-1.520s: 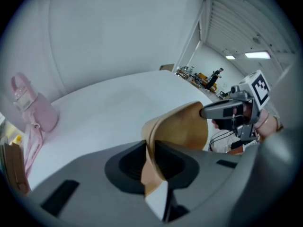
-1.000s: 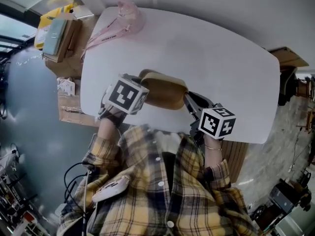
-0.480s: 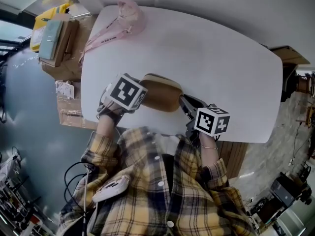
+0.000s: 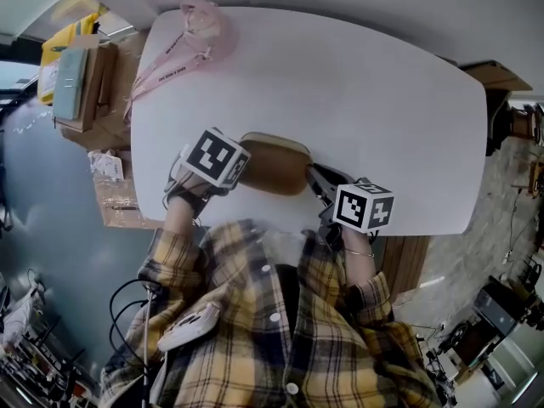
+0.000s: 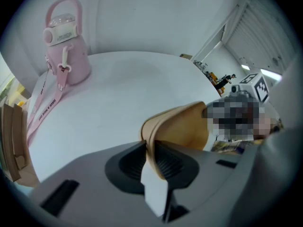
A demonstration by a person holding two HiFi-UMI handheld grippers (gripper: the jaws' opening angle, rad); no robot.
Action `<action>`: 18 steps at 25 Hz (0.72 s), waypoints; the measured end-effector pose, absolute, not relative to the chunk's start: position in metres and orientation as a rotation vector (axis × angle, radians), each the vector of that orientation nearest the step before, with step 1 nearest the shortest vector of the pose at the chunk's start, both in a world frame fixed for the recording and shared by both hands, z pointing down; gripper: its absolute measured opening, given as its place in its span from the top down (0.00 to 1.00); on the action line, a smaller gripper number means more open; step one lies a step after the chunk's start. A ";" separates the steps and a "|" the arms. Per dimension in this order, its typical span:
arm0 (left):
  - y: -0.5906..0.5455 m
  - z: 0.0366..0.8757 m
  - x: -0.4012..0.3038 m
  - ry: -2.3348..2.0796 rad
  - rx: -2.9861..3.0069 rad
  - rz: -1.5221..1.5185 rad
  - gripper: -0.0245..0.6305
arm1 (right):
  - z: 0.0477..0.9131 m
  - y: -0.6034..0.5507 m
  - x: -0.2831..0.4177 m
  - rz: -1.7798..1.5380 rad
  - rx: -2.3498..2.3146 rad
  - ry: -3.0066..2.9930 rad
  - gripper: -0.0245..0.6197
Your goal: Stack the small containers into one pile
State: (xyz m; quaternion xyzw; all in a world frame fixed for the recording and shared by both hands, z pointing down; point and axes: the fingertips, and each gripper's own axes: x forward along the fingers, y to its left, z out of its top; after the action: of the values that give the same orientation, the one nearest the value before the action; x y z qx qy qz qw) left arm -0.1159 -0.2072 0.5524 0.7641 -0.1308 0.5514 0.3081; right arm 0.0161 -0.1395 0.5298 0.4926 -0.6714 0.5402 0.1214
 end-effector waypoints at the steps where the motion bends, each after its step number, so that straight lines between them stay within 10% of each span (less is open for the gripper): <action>1: -0.207 0.553 -0.116 -0.336 2.014 1.453 0.87 | 0.530 -0.139 0.016 1.570 1.439 -1.952 0.90; 18: -0.216 0.563 -0.106 -0.340 2.091 1.526 0.84 | 0.547 -0.134 0.023 1.396 1.455 -1.827 0.88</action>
State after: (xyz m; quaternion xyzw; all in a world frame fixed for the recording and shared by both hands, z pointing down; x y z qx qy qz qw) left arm -0.1061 -0.2157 0.5627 0.7728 -0.1258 0.5640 0.2624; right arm 0.0234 -0.1345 0.5473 0.5230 -0.6568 0.5016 0.2086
